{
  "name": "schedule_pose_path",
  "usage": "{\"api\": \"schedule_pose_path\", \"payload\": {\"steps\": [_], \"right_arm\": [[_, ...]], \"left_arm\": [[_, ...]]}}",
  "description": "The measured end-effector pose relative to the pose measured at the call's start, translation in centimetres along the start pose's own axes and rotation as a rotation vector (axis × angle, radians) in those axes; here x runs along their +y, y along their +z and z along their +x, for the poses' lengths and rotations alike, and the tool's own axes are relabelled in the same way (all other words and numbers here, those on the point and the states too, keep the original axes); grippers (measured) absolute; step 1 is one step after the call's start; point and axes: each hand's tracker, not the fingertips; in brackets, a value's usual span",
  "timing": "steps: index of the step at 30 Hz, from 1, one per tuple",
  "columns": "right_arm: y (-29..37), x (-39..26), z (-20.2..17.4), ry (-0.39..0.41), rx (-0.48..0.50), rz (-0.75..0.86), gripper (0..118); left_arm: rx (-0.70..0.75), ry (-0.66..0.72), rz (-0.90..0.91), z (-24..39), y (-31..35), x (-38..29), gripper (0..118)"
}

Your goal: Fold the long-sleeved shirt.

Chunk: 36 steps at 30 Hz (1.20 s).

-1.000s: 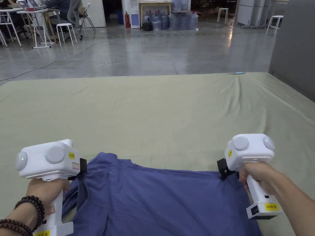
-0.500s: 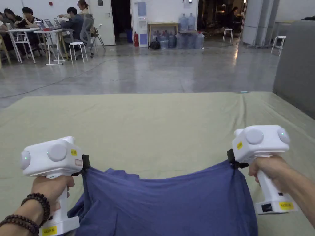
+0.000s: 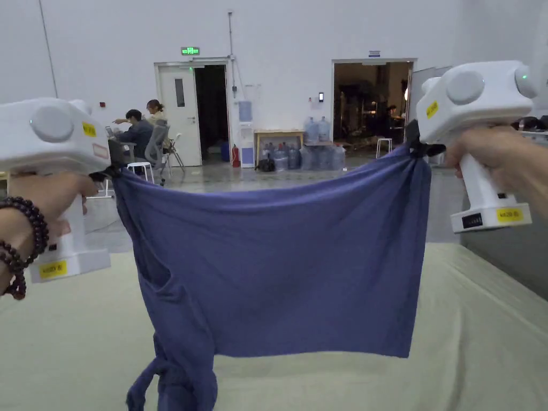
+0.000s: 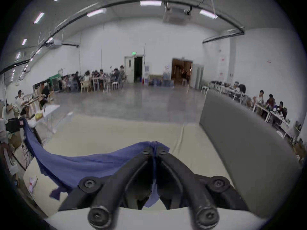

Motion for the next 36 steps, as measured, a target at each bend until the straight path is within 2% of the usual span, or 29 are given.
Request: {"api": "schedule_pose_path", "payload": {"steps": [5, 7, 15, 22, 29, 32, 36], "right_arm": [[1.7, 5.6, 0.8, -0.057, -0.068, 0.131, 0], [1.4, 7.5, 1.4, -0.065, -0.086, 0.163, 0], [2.3, 6.5, 2.0, -0.065, -0.105, 0.176, 0], [-2.2, 0.7, 2.8, -0.088, -0.084, 0.084, 0], [-7.1, -10.0, 2.7, -0.117, -0.039, -0.05, 0], [-9.6, -13.3, 3.3, -0.136, -0.039, -0.116, 0], [-8.6, -16.1, 3.5, -0.127, -0.024, -0.145, 0]], "left_arm": [[-0.01, -0.014, 0.148, 2.9, 1.8, 6.8, 0], [0.004, -0.011, 0.152, 3.9, 2.0, 8.6, 0], [-0.012, 0.003, 0.175, 5.5, 1.9, 9.0, 0], [-0.027, -0.011, 0.085, 5.0, -1.1, 1.8, 0], [-0.027, 0.016, -0.079, 2.9, -7.4, -8.6, 0], [-0.028, 0.019, -0.142, 2.2, -8.3, -12.0, 0], [-0.028, -0.004, -0.166, 1.3, -7.1, -14.2, 0]]}}
